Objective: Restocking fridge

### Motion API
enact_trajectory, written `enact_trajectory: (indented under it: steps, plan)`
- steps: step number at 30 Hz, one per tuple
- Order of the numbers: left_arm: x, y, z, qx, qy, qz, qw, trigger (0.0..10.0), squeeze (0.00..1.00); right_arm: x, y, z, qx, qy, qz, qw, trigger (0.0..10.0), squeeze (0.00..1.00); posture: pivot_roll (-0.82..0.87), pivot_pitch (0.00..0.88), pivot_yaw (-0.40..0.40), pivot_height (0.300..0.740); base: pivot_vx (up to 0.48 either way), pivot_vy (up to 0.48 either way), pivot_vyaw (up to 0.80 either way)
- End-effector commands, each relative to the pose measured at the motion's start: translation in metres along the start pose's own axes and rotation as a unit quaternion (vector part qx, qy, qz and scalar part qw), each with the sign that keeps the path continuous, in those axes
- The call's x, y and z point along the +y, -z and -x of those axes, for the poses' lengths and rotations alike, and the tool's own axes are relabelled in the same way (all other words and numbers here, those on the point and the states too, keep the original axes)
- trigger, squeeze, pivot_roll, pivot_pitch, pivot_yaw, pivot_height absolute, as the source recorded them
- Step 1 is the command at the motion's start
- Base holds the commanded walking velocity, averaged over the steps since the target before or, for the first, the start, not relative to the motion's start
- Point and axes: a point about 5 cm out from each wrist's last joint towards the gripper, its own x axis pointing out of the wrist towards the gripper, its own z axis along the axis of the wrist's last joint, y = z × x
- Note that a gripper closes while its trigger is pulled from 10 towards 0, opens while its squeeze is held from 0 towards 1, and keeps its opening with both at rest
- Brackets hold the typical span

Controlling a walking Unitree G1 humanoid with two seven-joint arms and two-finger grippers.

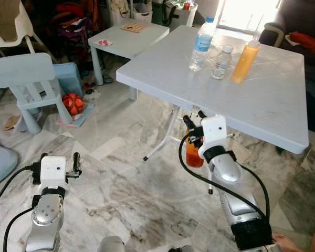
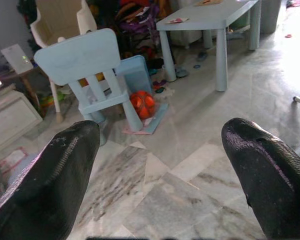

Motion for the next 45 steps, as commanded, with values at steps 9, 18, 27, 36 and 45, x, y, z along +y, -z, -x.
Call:
enact_trajectory:
  steps: [9, 18, 27, 36, 45]
  plan:
    - [-0.027, -0.011, -0.006, -0.001, 0.126, 0.023, 0.992, 10.0, 0.0, 0.009, -0.014, -0.009, -0.041, -0.022, -0.009, 0.999, 10.0, 0.0, 0.12, 0.0, -0.059, 0.74, 0.0, 0.0, 0.8]
    - [-0.027, -0.011, -0.006, -0.001, 0.108, 0.013, 0.994, 10.0, 0.0, 0.016, -0.017, -0.011, -0.046, -0.04, -0.014, 0.998, 10.0, 0.0, 0.12, 0.003, -0.062, 0.74, 0.0, 0.0, 0.79]
    - [-0.017, -0.015, -0.01, 0.015, 0.079, 0.021, 0.997, 10.0, 0.0, 0.022, -0.025, -0.02, -0.061, -0.058, -0.013, 0.996, 10.0, 0.0, 0.12, 0.009, -0.059, 0.74, 0.0, 0.0, 0.79]
    - [-0.02, -0.018, -0.013, 0.007, 0.096, 0.03, 0.995, 10.0, 0.0, 0.018, -0.025, -0.021, -0.064, -0.058, -0.01, 0.996, 10.0, 0.0, 0.11, 0.006, -0.05, 0.74, 0.0, 0.0, 0.79]
    - [-0.015, -0.022, -0.013, -0.016, 0.081, 0.03, 0.996, 10.0, 0.0, 0.019, -0.022, -0.019, -0.06, -0.063, -0.013, 0.996, 10.0, 0.0, 0.12, 0.005, -0.048, 0.74, 0.0, 0.0, 0.79]
